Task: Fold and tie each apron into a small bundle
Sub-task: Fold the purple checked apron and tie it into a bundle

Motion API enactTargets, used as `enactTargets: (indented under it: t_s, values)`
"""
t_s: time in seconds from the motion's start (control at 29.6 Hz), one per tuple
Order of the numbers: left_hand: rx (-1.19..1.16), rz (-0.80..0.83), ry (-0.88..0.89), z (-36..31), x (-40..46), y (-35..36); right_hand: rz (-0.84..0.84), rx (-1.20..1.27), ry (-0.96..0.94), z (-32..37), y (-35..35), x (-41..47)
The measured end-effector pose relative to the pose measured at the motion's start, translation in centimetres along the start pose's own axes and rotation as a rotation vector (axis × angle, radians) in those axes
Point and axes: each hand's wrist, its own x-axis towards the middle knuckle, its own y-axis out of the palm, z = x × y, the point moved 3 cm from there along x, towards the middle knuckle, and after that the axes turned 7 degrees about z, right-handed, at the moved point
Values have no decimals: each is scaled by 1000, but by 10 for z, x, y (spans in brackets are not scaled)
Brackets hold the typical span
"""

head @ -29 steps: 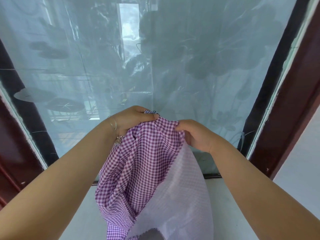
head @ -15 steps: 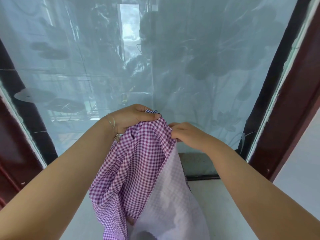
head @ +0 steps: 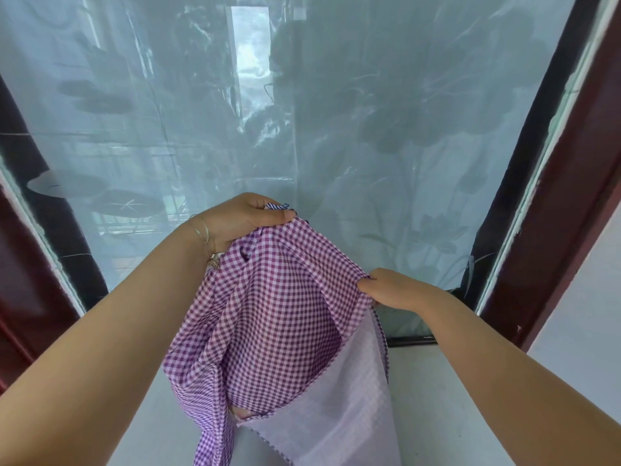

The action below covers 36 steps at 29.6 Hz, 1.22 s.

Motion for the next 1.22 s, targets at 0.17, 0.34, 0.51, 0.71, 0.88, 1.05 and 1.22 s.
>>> enactTargets:
  t_s: [0.17,0.34,0.51,0.71,0.88,1.05,1.22]
  values:
    - [311,-424,106,13,13,-18,-119,-13,85,-28,-12,0]
    - [432,-628,130,33,12,-28,-376,-163,15,-27,-60,-3]
    - [376,-858,225,39,2,-39,-434,-395,-10,-29,-75,-10]
    - [446,-855,187,43,-1,-44,-503,-266,-79,-25,-79,-21]
    - [355,-797,140,58,-4,-47,-492,-313,-65,-17,-82,-29]
    - [303,-790,146,55,-3,-51,-492,-56,-81,-33,-54,-19]
    - [363,-792,54,65,-1,-54,-518,-137,-110,-36,-47,-17]
